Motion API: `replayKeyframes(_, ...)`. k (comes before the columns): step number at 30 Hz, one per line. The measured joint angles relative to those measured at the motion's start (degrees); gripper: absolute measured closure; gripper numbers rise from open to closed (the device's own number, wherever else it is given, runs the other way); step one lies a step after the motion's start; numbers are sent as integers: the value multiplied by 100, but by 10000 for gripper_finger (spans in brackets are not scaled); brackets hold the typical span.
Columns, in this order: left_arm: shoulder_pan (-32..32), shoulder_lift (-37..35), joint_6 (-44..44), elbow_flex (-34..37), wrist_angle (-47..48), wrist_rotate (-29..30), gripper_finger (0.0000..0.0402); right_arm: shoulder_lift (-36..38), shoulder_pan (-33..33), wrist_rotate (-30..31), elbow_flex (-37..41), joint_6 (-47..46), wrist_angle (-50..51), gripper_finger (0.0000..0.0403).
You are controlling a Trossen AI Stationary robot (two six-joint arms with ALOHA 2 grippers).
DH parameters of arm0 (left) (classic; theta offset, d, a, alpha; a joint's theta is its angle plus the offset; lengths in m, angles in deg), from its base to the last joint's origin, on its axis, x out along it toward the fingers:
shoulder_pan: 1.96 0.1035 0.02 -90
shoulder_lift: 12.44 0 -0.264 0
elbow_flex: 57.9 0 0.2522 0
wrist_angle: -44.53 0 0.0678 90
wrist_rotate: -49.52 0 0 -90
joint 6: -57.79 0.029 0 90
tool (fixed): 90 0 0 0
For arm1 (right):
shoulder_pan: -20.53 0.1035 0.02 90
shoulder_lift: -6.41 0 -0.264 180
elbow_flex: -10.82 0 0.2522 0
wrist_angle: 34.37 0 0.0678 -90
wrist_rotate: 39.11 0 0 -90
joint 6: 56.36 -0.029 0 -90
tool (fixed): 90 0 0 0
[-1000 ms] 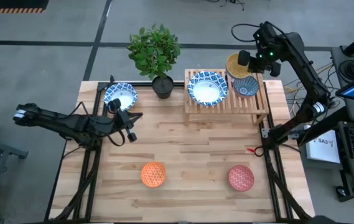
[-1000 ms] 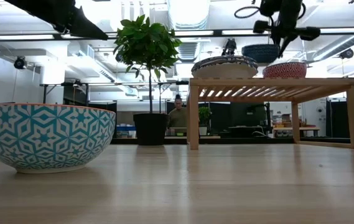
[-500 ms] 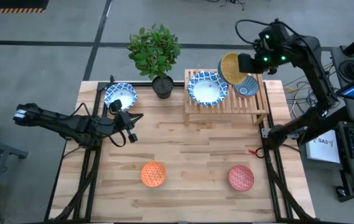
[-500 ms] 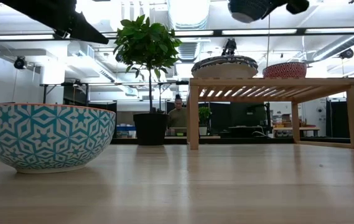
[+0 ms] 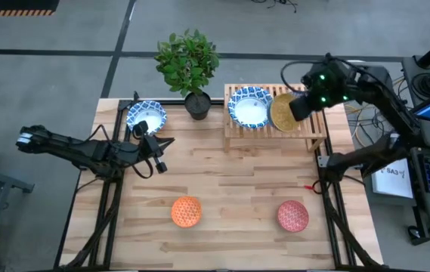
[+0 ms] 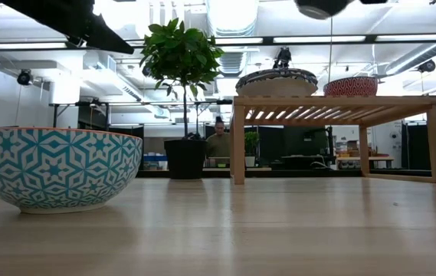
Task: Place and stack bowls onto a shelf
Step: Stack the yellow bowl on top of the blue bowl on the shelf
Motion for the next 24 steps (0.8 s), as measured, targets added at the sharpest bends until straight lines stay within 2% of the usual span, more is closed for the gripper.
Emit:
replayKeyframes(3,0,14,0,0,4,0,402,362,0,245,449,127,22,390)
replayKeyframes(6,0,12,4,0,-1,2,402,757,-56,836,914,-160,21,390)
replayKeyframes(10,0,19,93,0,-152,9,402,1085,-202,1714,1380,-893,21,390)
replayKeyframes(14,0,69,138,0,-349,9,402,1041,-321,2007,1723,-1811,17,390)
replayKeyframes(18,0,121,153,0,-380,7,402,803,-797,1919,1827,-2086,-11,390)
replayKeyframes(24,-2,136,150,0,-378,7,402,385,-1865,1193,1615,-1676,-19,390)
